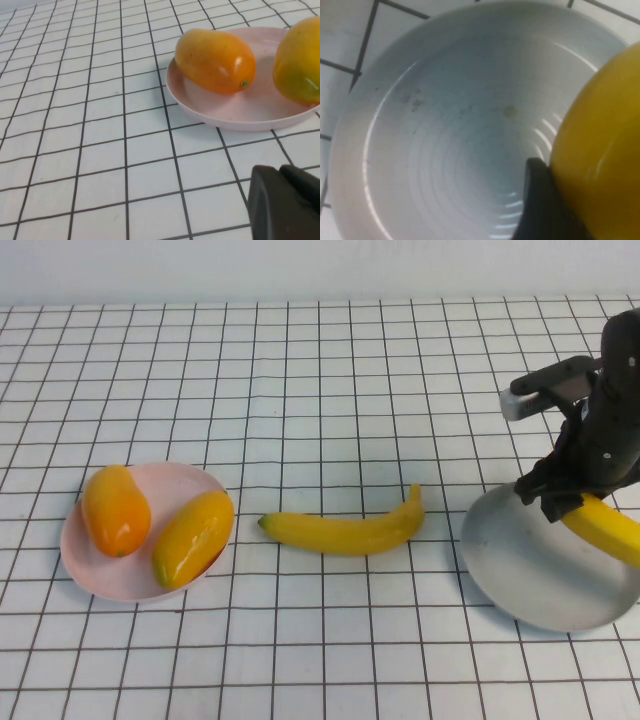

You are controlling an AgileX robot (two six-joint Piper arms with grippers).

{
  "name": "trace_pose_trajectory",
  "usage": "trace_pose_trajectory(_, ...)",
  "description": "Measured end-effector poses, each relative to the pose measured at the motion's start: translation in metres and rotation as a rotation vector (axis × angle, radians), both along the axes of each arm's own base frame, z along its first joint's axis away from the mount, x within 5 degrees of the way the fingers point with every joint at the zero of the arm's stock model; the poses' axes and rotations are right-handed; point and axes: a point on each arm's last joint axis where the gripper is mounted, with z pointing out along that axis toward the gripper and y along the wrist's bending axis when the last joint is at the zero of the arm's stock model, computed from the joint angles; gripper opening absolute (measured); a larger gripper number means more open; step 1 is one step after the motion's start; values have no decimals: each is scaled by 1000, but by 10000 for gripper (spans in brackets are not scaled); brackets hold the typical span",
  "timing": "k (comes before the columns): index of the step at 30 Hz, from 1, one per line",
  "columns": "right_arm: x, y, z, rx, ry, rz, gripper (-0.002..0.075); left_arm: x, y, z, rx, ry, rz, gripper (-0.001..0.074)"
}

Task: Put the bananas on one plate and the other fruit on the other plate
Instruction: Put another type of fruit in the right plate

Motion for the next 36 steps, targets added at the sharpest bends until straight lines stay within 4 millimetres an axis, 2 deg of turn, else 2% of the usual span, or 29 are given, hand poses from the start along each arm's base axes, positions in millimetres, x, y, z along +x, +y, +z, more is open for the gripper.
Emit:
trace_pose_trajectory(3, 4, 1, -14, -6, 29, 0, 361, 0, 0, 0, 0, 0, 0, -4)
trace_pose_trajectory(7, 8, 2, -31, -22, 66, 10, 501, 0, 0, 0, 0, 0, 0, -4)
trace_pose_trajectory(9, 9, 2, -36, -29, 78, 19, 536, 0, 0, 0, 0, 0, 0, -4)
trace_pose_trajectory(12, 11, 5, -31, -24, 70, 45, 549, 0, 0, 0, 0, 0, 0, -4)
trace_pose_trajectory(14, 11, 12, -18, 13, 39, 87, 545, 0, 0, 0, 0, 0, 0, -4)
trace_pose_trajectory(18, 5, 44, 19, 118, -50, 252, 540, 0, 0, 0, 0, 0, 0, -4)
trace_pose_trajectory(20, -1, 68, 37, 153, -85, 397, 540, 0, 0, 0, 0, 0, 0, -4)
trace_pose_trajectory(23, -14, 100, 49, 135, -112, 656, 539, 0, 0, 0, 0, 0, 0, -4)
trace_pose_trajectory(26, -31, 133, 45, 104, -117, 903, 539, 0, 0, 0, 0, 0, 0, -4)
trace_pose_trajectory(30, -42, 167, 27, 71, -145, 1098, 539, 0, 0, 0, 0, 0, 0, -4)
trace_pose_trajectory(33, -40, 181, 9, 28, -160, 1158, 539, 0, 0, 0, 0, 0, 0, -4)
trace_pose_trajectory(36, -35, 186, -12, -22, -133, 1188, 539, 0, 0, 0, 0, 0, 0, -4)
